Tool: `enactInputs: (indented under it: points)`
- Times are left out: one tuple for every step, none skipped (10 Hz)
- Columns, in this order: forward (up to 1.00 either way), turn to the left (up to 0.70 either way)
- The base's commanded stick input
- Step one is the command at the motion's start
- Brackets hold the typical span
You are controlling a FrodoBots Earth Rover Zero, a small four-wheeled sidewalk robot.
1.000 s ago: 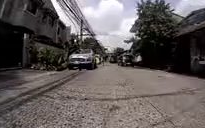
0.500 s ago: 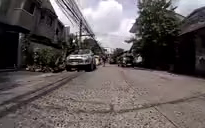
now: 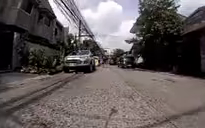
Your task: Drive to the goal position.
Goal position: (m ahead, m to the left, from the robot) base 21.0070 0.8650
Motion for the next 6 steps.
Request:
enactInputs:
  points:
    - [0.7, 0.0]
    - [0.7, 0.0]
    - [0.7, 0.0]
    - [0.7, 0.0]
    - [0.7, 0.0]
    - [0.7, 0.0]
